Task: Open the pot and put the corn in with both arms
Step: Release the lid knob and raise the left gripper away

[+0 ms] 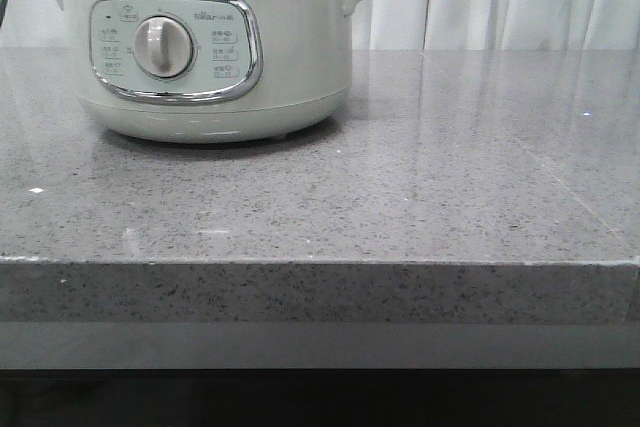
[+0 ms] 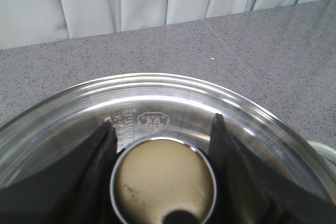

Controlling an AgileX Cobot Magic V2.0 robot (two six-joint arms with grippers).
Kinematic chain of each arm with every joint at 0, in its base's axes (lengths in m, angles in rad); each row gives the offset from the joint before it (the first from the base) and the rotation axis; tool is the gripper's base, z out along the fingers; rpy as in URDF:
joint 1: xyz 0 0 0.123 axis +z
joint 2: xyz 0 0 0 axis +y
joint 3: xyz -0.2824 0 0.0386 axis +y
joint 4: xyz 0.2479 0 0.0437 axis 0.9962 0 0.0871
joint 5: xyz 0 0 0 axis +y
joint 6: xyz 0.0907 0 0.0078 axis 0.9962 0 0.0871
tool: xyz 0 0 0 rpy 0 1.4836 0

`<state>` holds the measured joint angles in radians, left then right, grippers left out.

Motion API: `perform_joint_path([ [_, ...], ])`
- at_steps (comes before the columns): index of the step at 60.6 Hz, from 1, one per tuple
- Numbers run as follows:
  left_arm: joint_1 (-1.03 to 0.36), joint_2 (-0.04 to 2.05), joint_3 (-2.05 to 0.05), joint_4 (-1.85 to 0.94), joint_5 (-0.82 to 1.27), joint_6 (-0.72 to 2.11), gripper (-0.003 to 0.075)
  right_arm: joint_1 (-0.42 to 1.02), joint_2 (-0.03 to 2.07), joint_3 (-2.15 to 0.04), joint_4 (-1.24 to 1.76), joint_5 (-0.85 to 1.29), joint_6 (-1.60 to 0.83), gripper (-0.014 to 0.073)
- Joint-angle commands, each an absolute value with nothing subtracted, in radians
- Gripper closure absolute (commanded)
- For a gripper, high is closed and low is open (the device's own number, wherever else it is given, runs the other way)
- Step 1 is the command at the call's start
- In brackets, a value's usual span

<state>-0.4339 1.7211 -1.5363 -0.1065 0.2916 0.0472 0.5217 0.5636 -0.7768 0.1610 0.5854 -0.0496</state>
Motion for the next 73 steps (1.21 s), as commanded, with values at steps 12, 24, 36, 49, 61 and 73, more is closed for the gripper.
perform_joint_path([
  [12,-0.439,1.666,-1.588,-0.107,0.271,0.047,0.0539,0.522,0.564,-0.802,0.169,0.512,-0.049,0.0085],
  [24,-0.439,1.664,-1.609,-0.107,0.281,0.047,0.0311,0.522,0.564,-0.802,0.169,0.512,-0.049,0.0085],
  [36,-0.439,1.618,-1.67,-0.107,0.399,0.047,0.028,0.522,0.564,-0.802,0.169,0.512,-0.049,0.0085],
  [49,-0.443,1.476,-1.644,-0.107,0.464,0.088,0.0281,0.522,0.564,-0.802,0.169,0.512,-0.049,0.0085],
  [61,-0.488,1.301,-1.464,-0.107,0.441,0.116,0.028,0.522,0.564,-0.802,0.169,0.512,-0.049,0.0085],
  [73,-0.523,1.108,-1.234,-0.107,0.407,0.118,0.028,0.522,0.564,-0.802,0.169,0.512,-0.049,0.0085],
])
